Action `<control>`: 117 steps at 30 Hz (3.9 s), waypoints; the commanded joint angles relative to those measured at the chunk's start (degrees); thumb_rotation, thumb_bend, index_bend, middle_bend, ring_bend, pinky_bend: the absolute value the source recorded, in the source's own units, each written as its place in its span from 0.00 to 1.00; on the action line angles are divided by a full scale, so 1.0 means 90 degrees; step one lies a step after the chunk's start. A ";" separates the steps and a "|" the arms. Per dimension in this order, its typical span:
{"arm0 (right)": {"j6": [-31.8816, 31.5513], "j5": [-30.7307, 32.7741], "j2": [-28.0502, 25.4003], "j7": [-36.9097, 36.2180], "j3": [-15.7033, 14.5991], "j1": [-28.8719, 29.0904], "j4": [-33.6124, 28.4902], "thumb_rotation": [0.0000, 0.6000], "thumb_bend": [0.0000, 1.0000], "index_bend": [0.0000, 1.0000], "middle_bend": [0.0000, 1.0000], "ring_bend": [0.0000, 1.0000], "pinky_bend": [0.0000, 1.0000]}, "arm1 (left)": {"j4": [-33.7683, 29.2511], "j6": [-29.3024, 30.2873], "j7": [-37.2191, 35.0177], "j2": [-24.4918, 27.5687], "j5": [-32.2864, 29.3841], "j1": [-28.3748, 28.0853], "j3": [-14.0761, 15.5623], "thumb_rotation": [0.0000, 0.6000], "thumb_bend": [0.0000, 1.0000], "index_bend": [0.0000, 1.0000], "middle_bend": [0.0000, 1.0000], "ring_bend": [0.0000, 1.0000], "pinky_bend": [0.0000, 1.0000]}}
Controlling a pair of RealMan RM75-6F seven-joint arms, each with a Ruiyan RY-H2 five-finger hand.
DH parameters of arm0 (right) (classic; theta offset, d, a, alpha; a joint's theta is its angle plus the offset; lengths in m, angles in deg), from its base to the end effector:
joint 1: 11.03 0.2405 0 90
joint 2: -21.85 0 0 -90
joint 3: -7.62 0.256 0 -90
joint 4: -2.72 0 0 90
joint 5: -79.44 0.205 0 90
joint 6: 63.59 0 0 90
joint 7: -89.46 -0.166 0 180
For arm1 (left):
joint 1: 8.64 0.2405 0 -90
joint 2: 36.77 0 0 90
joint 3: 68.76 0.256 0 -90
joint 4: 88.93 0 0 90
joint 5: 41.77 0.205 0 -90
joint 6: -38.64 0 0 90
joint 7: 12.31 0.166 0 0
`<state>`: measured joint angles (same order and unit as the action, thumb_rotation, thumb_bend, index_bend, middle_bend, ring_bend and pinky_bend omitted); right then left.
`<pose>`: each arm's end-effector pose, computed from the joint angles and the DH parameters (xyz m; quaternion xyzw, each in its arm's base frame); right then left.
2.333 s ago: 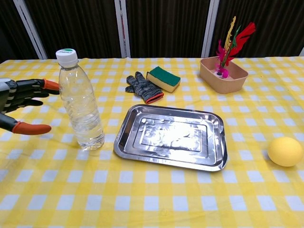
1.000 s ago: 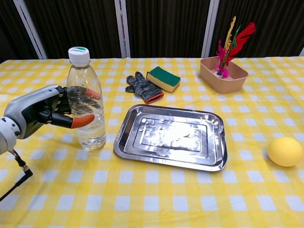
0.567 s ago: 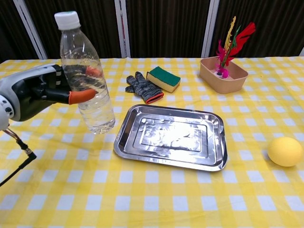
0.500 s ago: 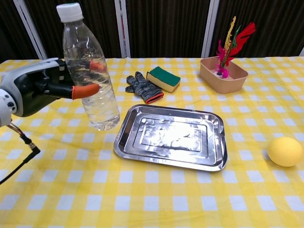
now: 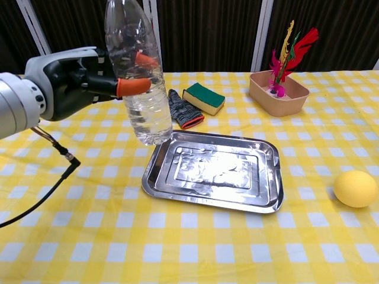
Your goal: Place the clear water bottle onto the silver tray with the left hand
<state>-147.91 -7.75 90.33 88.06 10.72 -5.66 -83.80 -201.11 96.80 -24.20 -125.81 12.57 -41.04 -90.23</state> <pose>-0.3177 -0.2073 0.1457 0.6019 -0.3836 0.3924 0.5801 -0.0742 0.3043 0.0052 -0.4284 -0.7087 -0.5405 0.1487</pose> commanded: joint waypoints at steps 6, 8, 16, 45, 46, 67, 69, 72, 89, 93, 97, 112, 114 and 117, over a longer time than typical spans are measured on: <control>0.0029 0.0025 0.0010 -0.0003 0.0005 0.0007 0.0020 1.00 0.05 0.08 0.00 0.00 0.00 | -0.1898 0.0659 0.1318 0.0688 -0.1285 -0.0626 -0.0866 1.00 0.45 0.39 0.43 0.27 0.20; 0.0027 0.0008 0.0012 0.0009 -0.0005 0.0008 0.0009 1.00 0.05 0.08 0.00 0.00 0.00 | -0.2384 0.0975 0.1714 0.0894 -0.1588 -0.0743 -0.1000 1.00 0.45 0.39 0.44 0.27 0.20; -0.0008 -0.0036 0.0019 0.0056 -0.0022 -0.0002 -0.0035 1.00 0.05 0.08 0.00 0.00 0.00 | -0.2535 0.1492 0.2130 0.1079 -0.1964 -0.1064 -0.1197 1.00 0.44 0.39 0.44 0.27 0.20; 0.0020 -0.0038 0.0024 0.0003 -0.0024 0.0013 -0.0018 1.00 0.05 0.08 0.00 0.00 0.00 | -0.0696 -0.0197 0.0046 0.1201 -0.0881 -0.0175 0.0086 1.00 0.45 0.39 0.44 0.27 0.20; 0.0019 -0.0034 0.0019 -0.0008 -0.0021 0.0012 -0.0019 1.00 0.05 0.08 0.00 0.00 0.00 | -0.0823 -0.0138 0.0133 0.1230 -0.0866 -0.0200 0.0070 1.00 0.45 0.39 0.44 0.27 0.20; 0.0041 -0.0029 0.0026 0.0008 -0.0028 0.0020 -0.0014 1.00 0.05 0.08 0.00 0.00 0.00 | -0.2535 0.0006 0.0840 0.2579 -0.2737 -0.1409 -0.1508 1.00 0.44 0.39 0.43 0.27 0.20; 0.0030 -0.0029 0.0023 0.0006 -0.0026 0.0015 -0.0018 1.00 0.05 0.08 0.00 0.00 0.00 | -0.2535 -0.0067 0.0767 0.2724 -0.2775 -0.1318 -0.1392 1.00 0.45 0.39 0.43 0.27 0.20; 0.0032 -0.0020 0.0018 0.0012 -0.0026 0.0012 -0.0024 1.00 0.05 0.08 0.00 0.00 0.00 | -0.2535 -0.0095 0.0663 0.2833 -0.2717 -0.1131 -0.1139 1.00 0.44 0.39 0.43 0.27 0.20; 0.0107 -0.0027 0.0032 0.0042 -0.0046 0.0044 -0.0051 1.00 0.05 0.08 0.00 0.00 0.00 | -0.1078 -0.0244 -0.0582 0.2393 -0.0583 0.0199 0.0283 1.00 0.46 0.40 0.45 0.27 0.20; 0.0131 0.0002 0.0041 0.0049 -0.0039 0.0051 -0.0043 1.00 0.05 0.08 0.00 0.00 0.00 | -0.0840 -0.0442 -0.1120 0.2140 -0.0087 0.0207 0.0185 1.00 0.46 0.40 0.45 0.27 0.20; 0.0164 0.0051 0.0030 -0.0017 -0.0027 0.0054 -0.0009 1.00 0.05 0.08 0.00 0.00 0.00 | -0.0533 -0.0541 -0.1205 0.1532 -0.0069 -0.0080 0.0135 1.00 0.46 0.41 0.46 0.27 0.20; 0.0149 0.0049 -0.0003 -0.0044 -0.0019 0.0056 0.0016 1.00 0.05 0.08 0.00 0.00 0.00 | -0.0251 -0.0356 0.0013 -0.0002 -0.0760 -0.1115 0.0243 1.00 0.46 0.42 0.46 0.27 0.20; 0.0118 0.0029 -0.0010 -0.0048 -0.0030 0.0039 -0.0004 1.00 0.05 0.08 0.00 0.00 0.00 | -0.0478 -0.0242 0.0016 0.0250 -0.0587 -0.0923 0.0358 1.00 0.46 0.42 0.46 0.27 0.20; 0.0067 -0.0009 -0.0013 -0.0042 -0.0043 0.0019 -0.0033 1.00 0.05 0.08 0.00 0.00 0.00 | -0.0772 0.0032 -0.0147 0.0879 -0.0143 -0.0400 0.0621 1.00 0.46 0.42 0.46 0.27 0.20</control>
<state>-147.27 -7.79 90.22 87.66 10.37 -5.46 -84.05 -205.65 94.99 -24.58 -122.07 8.19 -48.22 -86.61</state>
